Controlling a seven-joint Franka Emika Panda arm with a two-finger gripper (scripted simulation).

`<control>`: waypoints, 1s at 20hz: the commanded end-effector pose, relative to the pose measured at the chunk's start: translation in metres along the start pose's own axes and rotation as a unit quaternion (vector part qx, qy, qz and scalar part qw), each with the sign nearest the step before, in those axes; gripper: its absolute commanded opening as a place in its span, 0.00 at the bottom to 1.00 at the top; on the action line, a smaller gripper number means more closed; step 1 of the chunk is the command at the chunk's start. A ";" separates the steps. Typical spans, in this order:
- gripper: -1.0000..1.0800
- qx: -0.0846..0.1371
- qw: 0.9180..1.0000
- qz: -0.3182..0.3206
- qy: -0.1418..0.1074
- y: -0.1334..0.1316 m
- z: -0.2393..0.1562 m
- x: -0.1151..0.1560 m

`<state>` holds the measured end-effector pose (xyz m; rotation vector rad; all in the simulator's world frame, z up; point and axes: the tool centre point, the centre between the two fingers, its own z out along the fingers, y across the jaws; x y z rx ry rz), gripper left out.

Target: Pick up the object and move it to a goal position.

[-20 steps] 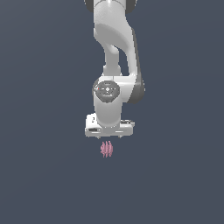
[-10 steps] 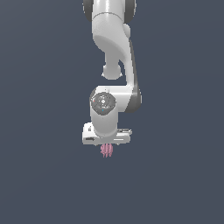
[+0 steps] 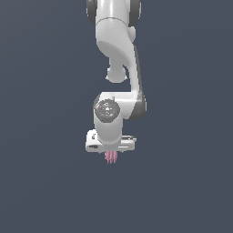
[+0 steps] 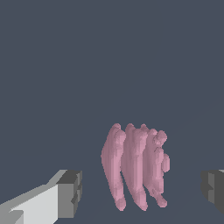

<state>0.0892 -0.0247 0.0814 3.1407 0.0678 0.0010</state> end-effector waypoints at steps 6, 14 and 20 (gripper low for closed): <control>0.96 0.000 1.000 0.000 0.000 0.000 0.037 -0.001; 0.00 0.000 1.000 0.000 0.000 0.000 0.042 0.000; 0.00 0.000 1.000 0.000 0.000 0.000 0.042 0.000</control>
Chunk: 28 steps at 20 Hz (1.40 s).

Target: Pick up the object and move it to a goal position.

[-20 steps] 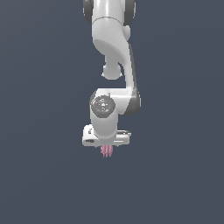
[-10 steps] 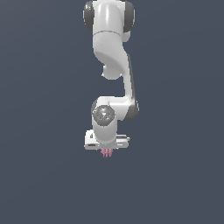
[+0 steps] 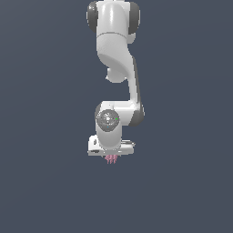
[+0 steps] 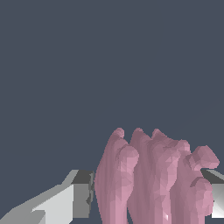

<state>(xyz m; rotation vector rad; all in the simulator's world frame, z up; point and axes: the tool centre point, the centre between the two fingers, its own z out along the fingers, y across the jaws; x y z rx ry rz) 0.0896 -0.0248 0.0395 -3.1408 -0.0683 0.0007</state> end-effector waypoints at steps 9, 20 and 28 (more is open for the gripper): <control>0.00 0.000 1.000 0.000 0.000 -0.007 -0.007 -0.003; 0.00 0.000 1.000 0.000 0.000 -0.060 -0.057 -0.027; 0.00 -0.001 1.000 0.000 0.000 -0.130 -0.124 -0.057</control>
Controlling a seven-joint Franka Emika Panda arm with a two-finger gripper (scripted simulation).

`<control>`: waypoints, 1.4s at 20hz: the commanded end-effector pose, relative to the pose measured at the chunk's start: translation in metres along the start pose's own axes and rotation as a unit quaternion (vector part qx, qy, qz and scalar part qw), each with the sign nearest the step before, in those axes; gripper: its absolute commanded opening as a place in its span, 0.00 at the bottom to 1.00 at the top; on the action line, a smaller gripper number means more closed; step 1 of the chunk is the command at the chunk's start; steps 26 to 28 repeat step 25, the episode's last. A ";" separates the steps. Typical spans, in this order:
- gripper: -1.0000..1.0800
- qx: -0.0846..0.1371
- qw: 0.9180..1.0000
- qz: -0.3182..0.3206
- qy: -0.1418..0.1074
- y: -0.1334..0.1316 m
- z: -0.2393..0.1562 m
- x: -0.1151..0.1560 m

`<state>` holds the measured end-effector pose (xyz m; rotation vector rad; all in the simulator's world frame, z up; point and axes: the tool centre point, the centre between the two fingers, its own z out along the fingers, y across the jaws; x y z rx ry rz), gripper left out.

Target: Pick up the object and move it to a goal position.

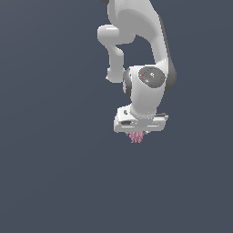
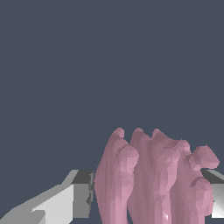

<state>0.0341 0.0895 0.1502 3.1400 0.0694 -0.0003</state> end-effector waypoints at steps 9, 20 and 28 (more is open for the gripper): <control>0.00 -0.001 1.000 0.000 0.000 -0.092 -0.088 -0.038; 0.00 0.000 1.000 0.000 0.000 -0.155 -0.148 -0.060; 0.00 0.000 1.000 0.000 0.000 -0.159 -0.152 -0.059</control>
